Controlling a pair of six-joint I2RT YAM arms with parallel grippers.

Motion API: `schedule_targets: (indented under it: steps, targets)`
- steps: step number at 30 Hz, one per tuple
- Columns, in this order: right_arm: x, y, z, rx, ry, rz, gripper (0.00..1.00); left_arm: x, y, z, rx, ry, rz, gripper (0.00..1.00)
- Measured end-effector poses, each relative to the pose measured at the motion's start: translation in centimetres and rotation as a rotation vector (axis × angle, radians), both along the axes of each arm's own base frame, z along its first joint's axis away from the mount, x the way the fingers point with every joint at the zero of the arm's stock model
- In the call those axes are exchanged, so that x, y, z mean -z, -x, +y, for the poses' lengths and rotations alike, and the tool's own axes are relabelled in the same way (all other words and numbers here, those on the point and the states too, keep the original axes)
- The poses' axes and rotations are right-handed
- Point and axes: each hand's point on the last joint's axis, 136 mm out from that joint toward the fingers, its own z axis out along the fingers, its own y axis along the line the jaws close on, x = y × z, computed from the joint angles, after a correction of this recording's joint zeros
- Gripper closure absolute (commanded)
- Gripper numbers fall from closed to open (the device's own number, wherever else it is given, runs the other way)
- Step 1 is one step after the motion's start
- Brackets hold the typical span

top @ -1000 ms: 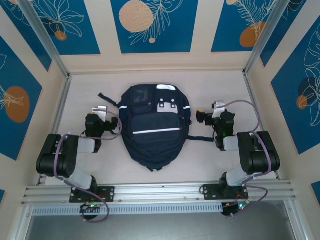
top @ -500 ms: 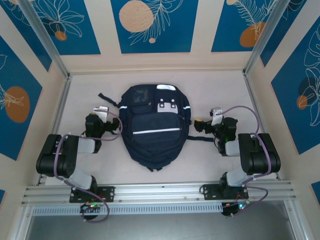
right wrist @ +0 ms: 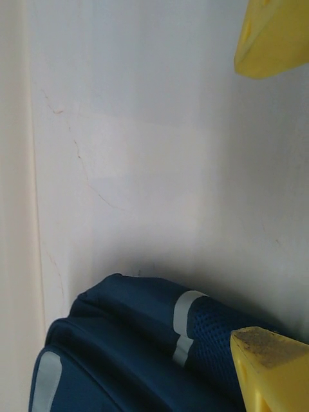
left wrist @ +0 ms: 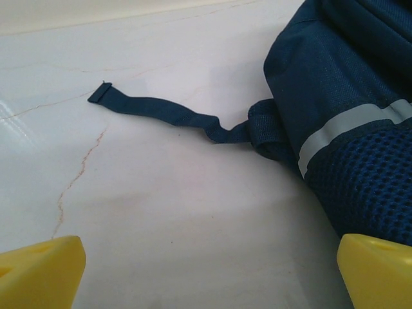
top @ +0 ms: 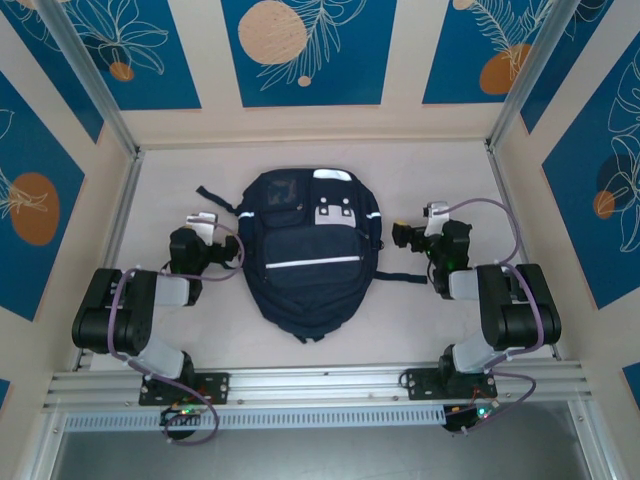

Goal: Pack the student bag
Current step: Reset both arms

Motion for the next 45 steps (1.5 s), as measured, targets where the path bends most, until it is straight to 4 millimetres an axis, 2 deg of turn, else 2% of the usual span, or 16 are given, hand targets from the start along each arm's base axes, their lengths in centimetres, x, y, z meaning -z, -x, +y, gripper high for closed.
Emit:
schedule_targets:
  steps: [45]
  targets:
    - [0.05,-0.05,-0.34,0.018,0.007,0.001,0.01,0.00,0.00,0.02,-0.001,0.000,0.000,0.00]
